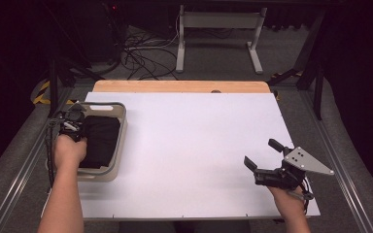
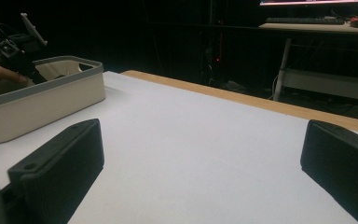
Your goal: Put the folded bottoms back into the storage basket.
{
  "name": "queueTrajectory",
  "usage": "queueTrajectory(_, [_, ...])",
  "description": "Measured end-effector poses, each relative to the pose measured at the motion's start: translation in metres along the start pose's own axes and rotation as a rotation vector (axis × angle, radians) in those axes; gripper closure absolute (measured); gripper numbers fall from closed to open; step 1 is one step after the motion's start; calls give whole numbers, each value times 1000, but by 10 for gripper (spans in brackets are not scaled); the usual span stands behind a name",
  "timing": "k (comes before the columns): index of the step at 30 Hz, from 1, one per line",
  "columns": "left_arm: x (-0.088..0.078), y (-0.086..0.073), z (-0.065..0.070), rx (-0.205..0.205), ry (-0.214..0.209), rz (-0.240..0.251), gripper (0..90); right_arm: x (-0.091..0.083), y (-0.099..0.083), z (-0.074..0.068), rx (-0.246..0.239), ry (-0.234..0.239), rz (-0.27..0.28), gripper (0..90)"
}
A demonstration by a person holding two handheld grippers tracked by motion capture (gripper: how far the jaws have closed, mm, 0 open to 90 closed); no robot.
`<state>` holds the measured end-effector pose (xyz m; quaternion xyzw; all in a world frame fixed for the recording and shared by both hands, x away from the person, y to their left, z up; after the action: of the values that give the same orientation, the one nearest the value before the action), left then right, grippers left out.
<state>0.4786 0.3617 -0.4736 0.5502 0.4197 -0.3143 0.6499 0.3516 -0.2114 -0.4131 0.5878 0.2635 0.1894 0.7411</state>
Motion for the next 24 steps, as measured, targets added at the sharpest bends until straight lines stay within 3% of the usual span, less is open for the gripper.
queueTrajectory(3, [-12, 1, -2, -11, -31, 60, 900, 1, 1, -2, -1, 3, 3, 1])
queueTrajectory(8, [-33, -1, -5, -35, -136, 142, 900, 5, 0, -7, -8, 14, -8, 1])
queueTrajectory(12, [-48, -5, -2, -23, -202, 202, 900, 6, 1, -8, -12, 17, -5, 1])
queueTrajectory(18, [-62, -11, 8, -9, -283, 257, 900, 5, 2, -7, -9, 14, -2, 1])
queueTrajectory(24, [-64, -19, 16, -9, -343, 298, 900, 5, 1, -6, -6, 15, -1, 1])
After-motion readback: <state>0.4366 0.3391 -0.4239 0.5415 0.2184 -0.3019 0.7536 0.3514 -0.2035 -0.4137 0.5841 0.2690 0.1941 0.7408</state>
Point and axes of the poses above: each handheld gripper's, and its own axes: x roughly forward along the jaws, y roughly out of its top, z roughly to its right, the point moved 4 cm from there along x, roughly forward along the jaws, and after that the axes turned 9 degrees about -x, right-handed, at the moved point
